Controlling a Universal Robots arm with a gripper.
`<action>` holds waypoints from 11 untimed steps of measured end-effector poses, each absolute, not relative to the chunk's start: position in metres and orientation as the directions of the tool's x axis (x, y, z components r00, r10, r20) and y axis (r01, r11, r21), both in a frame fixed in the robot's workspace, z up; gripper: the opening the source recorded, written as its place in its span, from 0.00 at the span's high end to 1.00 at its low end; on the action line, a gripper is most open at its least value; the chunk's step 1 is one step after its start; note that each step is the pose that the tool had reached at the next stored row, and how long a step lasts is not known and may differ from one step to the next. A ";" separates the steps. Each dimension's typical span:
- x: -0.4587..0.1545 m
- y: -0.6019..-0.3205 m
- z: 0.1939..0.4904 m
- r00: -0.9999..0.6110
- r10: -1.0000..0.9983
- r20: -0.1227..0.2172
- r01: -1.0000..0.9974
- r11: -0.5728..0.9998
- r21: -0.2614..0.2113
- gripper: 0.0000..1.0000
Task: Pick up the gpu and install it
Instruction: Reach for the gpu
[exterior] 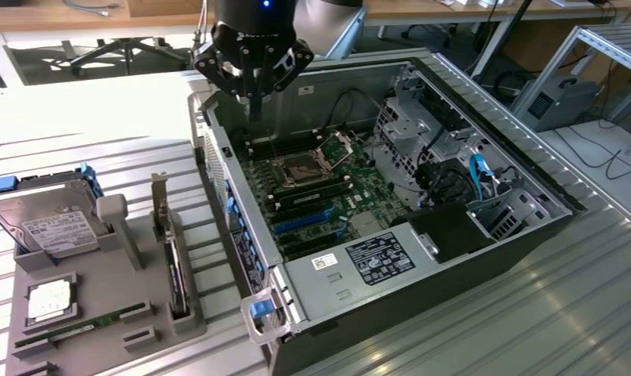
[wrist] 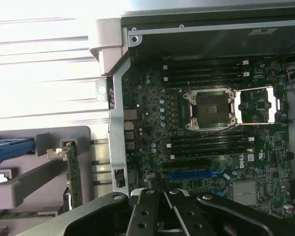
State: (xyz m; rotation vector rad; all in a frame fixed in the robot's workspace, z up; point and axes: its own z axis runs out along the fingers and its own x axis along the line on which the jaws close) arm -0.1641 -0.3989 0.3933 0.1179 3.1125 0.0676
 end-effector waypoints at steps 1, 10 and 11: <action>-0.164 -0.399 0.393 -0.997 0.076 -0.025 0.075 0.996 0.044 0.89; -0.166 -0.399 0.393 -0.997 0.076 -0.025 0.075 0.996 0.044 0.89; -0.166 -0.399 0.393 -0.997 0.076 -0.024 0.075 0.996 0.044 0.89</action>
